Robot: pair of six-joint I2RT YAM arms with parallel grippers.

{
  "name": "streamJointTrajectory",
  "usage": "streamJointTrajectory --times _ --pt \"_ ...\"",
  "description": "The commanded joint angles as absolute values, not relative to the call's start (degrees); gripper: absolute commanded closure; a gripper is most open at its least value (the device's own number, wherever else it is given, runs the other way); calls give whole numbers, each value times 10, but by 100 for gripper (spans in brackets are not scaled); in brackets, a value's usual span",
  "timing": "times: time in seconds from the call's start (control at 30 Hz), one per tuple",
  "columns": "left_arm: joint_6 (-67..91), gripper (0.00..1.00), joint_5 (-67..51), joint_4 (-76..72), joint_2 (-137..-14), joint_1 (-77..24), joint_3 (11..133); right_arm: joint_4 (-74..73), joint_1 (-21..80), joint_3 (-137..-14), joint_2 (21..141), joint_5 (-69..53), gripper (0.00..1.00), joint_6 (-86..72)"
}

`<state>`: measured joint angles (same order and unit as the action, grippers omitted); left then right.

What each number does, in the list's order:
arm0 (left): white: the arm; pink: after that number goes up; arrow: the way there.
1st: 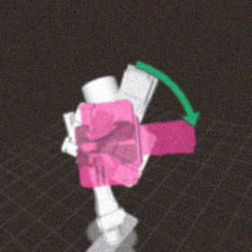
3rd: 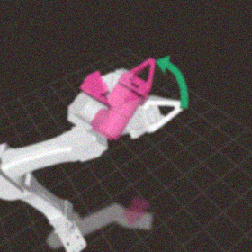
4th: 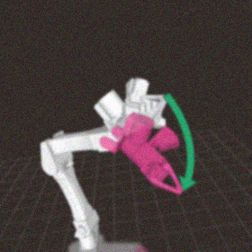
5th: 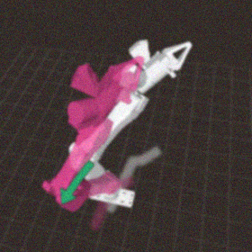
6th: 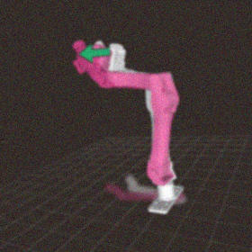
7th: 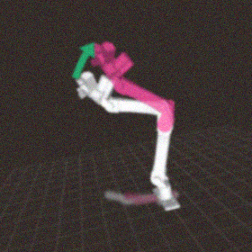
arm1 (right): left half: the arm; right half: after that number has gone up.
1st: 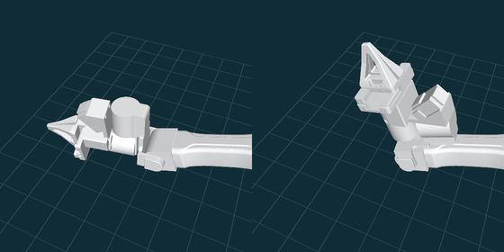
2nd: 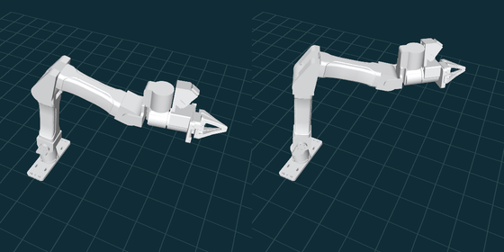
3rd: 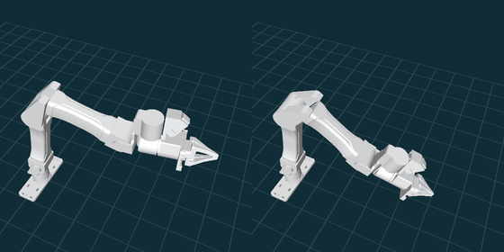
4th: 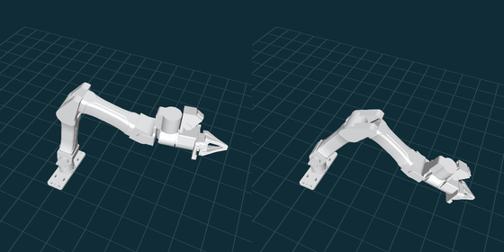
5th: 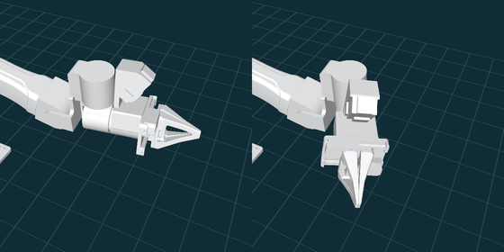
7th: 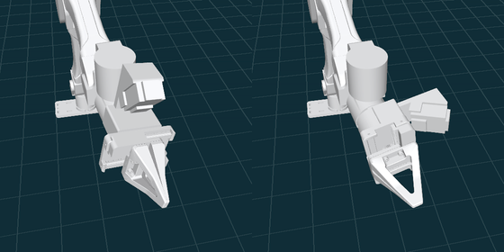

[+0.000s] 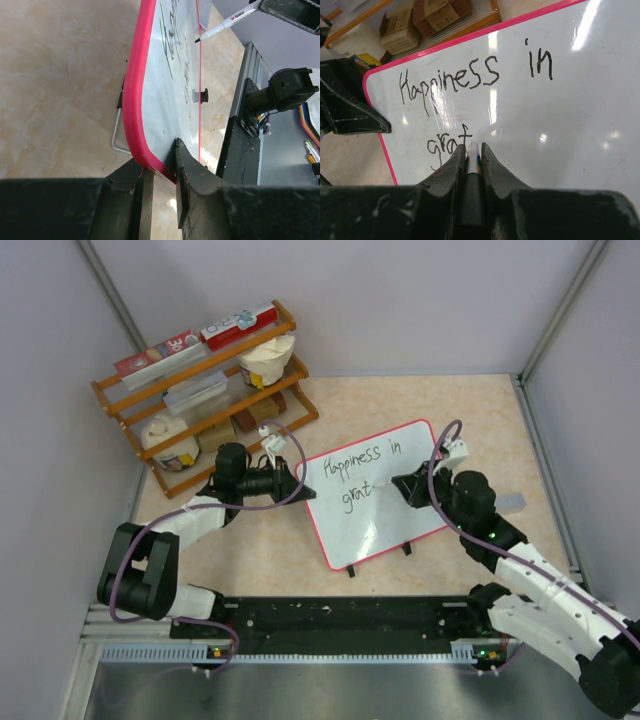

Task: Write a sentence on the whiteboard

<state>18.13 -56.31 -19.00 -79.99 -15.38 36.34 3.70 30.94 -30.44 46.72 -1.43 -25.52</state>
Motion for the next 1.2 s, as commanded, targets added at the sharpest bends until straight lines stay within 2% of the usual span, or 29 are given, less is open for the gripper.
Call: streamJointTrajectory --times 0.0,0.4,1.17 --pt "92 100 -537 -163 -806 -169 352 67 302 -330 460 -2 100 -245" --pt "93 100 -536 -163 -803 -169 350 88 301 -333 501 -2 100 -247" --pt "92 100 -536 -163 -804 -169 351 33 301 -272 462 2 100 -246"
